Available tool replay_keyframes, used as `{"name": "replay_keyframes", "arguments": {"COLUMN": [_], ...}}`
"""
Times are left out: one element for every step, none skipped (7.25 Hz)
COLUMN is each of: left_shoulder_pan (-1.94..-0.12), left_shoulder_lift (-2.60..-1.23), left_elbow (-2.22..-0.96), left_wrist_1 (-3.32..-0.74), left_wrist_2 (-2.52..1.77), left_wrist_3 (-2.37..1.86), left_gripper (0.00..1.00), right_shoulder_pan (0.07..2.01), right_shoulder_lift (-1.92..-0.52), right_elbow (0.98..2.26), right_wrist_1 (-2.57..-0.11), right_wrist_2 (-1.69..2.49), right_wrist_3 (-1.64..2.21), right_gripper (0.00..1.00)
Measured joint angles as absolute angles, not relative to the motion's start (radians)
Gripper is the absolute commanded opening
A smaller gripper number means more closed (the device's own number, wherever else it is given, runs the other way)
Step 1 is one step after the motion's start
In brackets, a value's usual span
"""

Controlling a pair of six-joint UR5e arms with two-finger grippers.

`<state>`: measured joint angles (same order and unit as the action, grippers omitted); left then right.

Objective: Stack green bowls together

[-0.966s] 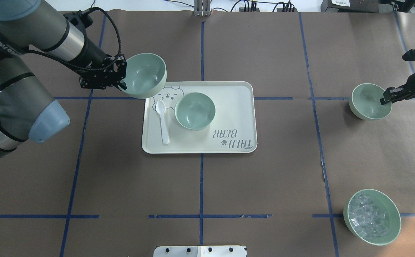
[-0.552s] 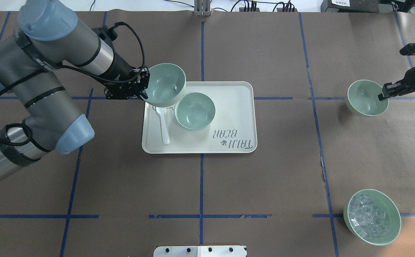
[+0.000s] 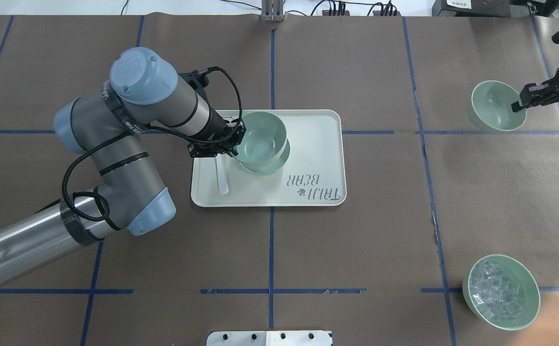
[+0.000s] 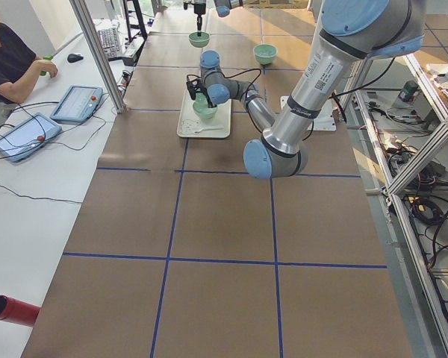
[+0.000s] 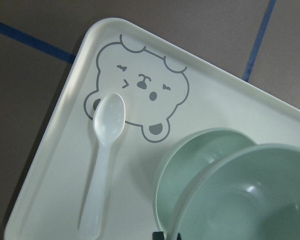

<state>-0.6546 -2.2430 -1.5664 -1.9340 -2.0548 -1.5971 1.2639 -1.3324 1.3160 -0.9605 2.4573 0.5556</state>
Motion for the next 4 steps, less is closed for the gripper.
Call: {"name": "replay_keyframes", "arguments": {"left_shoulder_pan": [-0.649, -0.647, -0.646, -0.646], "left_shoulder_lift": [-2.246, -2.247, -2.248, -2.25], "left_elbow": [-1.546, -1.535, -1.528, -1.522], "left_wrist_1": [-1.961, -1.972, -1.977, -1.979], "left_wrist_2": [-2.049, -2.043, -2.039, -2.037], "left_wrist_3": [-1.597, -1.597, -1.597, -1.597], "left_gripper": [0.0, 0.0, 0.0, 0.0], "right_shoulder_pan": [1.266, 1.266, 1.267, 1.268], "right_shoulder_lift": [-1.327, -1.325, -1.324, -1.324], "right_elbow": [1.316, 1.316, 1.316, 1.316], "right_wrist_1": [-0.965, -0.967, -0.968, -0.968], "right_wrist_2": [2.459, 2.461, 2.462, 2.463], "right_wrist_3": [0.556, 0.556, 0.557, 0.557], "right_gripper": [0.0, 0.0, 0.0, 0.0]}}
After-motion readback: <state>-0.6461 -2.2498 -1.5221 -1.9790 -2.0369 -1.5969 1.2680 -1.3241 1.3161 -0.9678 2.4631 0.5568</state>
